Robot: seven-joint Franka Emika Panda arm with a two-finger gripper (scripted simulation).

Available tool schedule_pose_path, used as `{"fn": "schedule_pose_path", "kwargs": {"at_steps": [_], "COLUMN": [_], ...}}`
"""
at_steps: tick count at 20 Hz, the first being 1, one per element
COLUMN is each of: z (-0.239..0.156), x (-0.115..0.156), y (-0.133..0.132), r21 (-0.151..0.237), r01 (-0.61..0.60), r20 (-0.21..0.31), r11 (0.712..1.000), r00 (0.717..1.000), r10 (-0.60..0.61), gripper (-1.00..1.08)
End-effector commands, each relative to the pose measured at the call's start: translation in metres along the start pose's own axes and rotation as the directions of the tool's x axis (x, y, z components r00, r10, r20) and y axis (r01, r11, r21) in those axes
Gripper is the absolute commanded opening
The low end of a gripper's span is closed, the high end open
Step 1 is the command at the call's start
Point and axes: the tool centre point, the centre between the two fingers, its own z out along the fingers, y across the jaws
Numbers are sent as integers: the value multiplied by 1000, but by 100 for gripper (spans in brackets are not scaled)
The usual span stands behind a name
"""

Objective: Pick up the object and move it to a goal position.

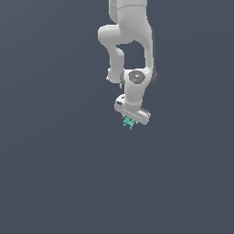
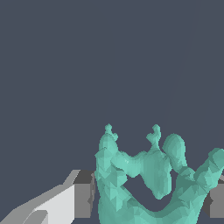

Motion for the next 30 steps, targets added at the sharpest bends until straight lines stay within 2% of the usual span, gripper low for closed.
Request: {"fn": "schedule_pose_path", "kwargs": {"at_steps": [1,11,30], "z": [-5,-58,-228], "x": [3,35,140], "y": [1,12,44], "r21": [0,0,0], "r01": [0,0,-1], "r20": [-1,-1,1], "r11": [1000,1000,1000], "r00": [1000,1000,1000], "r10": [0,0,1], "gripper": [-100,-100,-100]}}
